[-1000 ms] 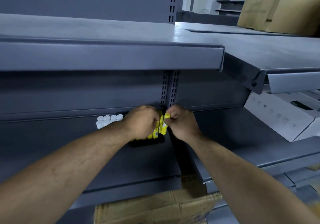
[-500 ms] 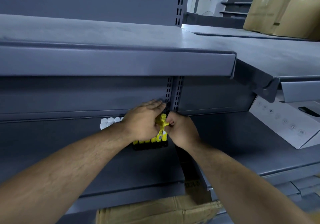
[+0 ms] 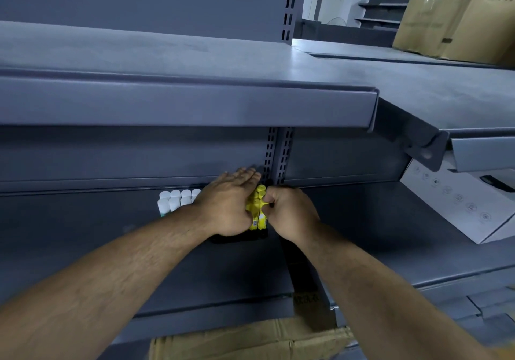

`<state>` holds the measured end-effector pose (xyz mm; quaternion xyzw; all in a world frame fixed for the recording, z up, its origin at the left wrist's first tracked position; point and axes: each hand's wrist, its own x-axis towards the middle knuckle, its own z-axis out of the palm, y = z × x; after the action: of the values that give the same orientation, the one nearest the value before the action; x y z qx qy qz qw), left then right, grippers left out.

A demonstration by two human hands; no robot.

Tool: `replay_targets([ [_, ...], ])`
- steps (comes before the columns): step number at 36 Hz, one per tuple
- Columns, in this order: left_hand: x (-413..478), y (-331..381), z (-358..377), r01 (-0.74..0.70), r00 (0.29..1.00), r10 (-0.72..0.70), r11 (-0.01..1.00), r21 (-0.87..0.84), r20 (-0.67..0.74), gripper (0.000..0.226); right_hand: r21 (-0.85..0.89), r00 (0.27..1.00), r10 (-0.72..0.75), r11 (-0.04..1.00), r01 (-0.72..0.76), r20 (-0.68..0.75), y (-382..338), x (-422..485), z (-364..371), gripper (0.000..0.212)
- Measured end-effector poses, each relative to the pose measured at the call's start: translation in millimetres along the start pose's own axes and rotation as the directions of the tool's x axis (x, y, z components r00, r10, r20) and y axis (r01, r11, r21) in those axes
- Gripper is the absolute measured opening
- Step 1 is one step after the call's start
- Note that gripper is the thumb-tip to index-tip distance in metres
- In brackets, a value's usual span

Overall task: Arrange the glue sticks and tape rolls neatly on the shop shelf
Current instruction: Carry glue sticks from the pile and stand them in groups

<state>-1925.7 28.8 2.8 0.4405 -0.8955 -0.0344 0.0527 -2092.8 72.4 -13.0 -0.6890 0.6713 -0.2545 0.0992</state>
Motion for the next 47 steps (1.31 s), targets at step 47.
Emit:
replay_targets([
  [47,-586,-299,-74,0.838,0.515,-0.817,0.543,-0.048,-0.259,0.082,0.127,0.551,-0.755,0.623,0.772,0.355,-575,-149,256,0.057],
])
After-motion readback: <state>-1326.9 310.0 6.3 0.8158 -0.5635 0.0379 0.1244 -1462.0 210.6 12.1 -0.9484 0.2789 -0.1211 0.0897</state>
